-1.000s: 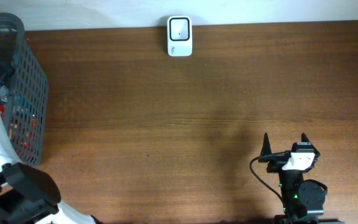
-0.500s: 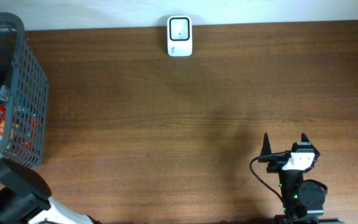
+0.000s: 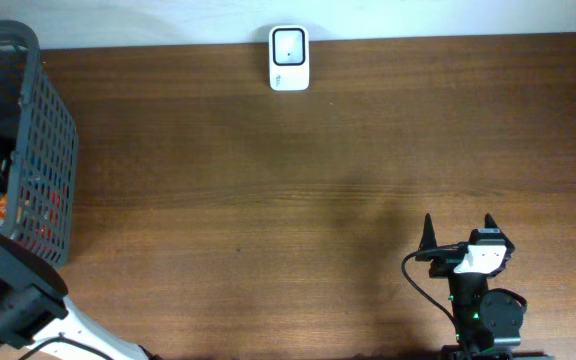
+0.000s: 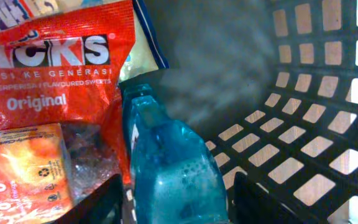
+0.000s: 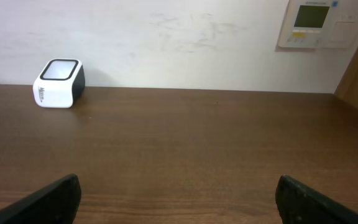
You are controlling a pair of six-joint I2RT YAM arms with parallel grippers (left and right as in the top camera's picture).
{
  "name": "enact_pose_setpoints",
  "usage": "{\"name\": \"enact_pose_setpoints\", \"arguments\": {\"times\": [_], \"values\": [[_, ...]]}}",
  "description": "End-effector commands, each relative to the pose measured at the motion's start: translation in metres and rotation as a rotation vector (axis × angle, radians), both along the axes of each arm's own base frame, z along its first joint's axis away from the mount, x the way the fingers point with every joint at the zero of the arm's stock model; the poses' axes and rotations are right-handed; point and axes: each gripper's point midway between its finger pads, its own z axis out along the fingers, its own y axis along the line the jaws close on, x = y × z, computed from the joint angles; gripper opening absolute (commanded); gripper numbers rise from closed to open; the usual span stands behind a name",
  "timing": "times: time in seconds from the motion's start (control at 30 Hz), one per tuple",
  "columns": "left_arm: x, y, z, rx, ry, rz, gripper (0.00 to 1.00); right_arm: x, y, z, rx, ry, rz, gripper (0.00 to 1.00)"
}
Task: Scan the item barcode
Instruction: 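Reach the left gripper into the grey basket and grasp the blue mouthwash bottle, then carry the mouthwash bottle with the left gripper and set it beside the scanner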
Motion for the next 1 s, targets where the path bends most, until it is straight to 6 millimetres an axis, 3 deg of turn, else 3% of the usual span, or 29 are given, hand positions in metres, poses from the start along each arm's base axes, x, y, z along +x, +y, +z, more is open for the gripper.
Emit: {"name": "enact_pose_setpoints", "arguments": {"times": [0.0,0.13,0.17,0.23,0.33,0.47,0.5,0.57,0.6,0.67,0.7,0.8,0.83,0.97], "values": [[-0.004,0.001,-0.003,0.003,0.021,0.003,0.39,0.000,-0.002,-0.004,-0.007,0.007,-0.006,0.98],[-0.005,0.002,0.001,0.006,0.018,0.005,0.26,0.000,-0.002,-0.004,-0.007,0.007,-0.006,0.99],[-0.004,0.003,0.006,0.008,0.015,0.005,0.18,0.000,-0.002,-0.004,-0.007,0.007,-0.006,0.98],[-0.002,0.004,0.030,0.025,-0.006,0.005,0.15,0.000,-0.002,-0.004,-0.007,0.007,-0.006,0.98],[0.001,0.007,0.107,0.101,-0.098,0.006,0.05,0.000,-0.002,-0.004,-0.007,0.007,-0.006,0.98],[-0.015,-0.010,0.222,0.230,-0.278,-0.001,0.04,0.000,-0.002,-0.004,-0.007,0.007,-0.006,0.99],[-0.018,-0.031,0.257,0.224,-0.384,-0.048,0.04,0.000,-0.002,-0.004,-0.007,0.007,-0.006,0.99],[-0.019,-0.064,0.294,0.186,-0.527,-0.140,0.04,0.000,-0.002,-0.004,-0.007,0.007,-0.006,0.98],[-0.021,-0.096,0.323,0.153,-0.639,-0.236,0.03,0.000,-0.002,-0.004,-0.007,0.007,-0.006,0.99],[-0.026,-0.139,0.348,0.149,-0.714,-0.336,0.03,0.000,-0.002,-0.004,-0.007,0.007,-0.006,0.98],[-0.025,-0.171,0.357,0.139,-0.739,-0.410,0.04,0.000,-0.002,-0.004,-0.007,0.007,-0.006,0.99],[-0.015,-0.251,0.359,0.083,-0.759,-0.617,0.06,0.000,-0.002,-0.004,-0.007,0.007,-0.006,0.99],[-0.010,-0.290,0.353,0.094,-0.739,-0.697,0.06,0.000,-0.002,-0.004,-0.007,0.007,-0.006,0.99],[-0.002,-0.359,0.321,0.207,-0.602,-0.793,0.08,0.000,-0.002,-0.004,-0.007,0.007,-0.006,0.98]]}}
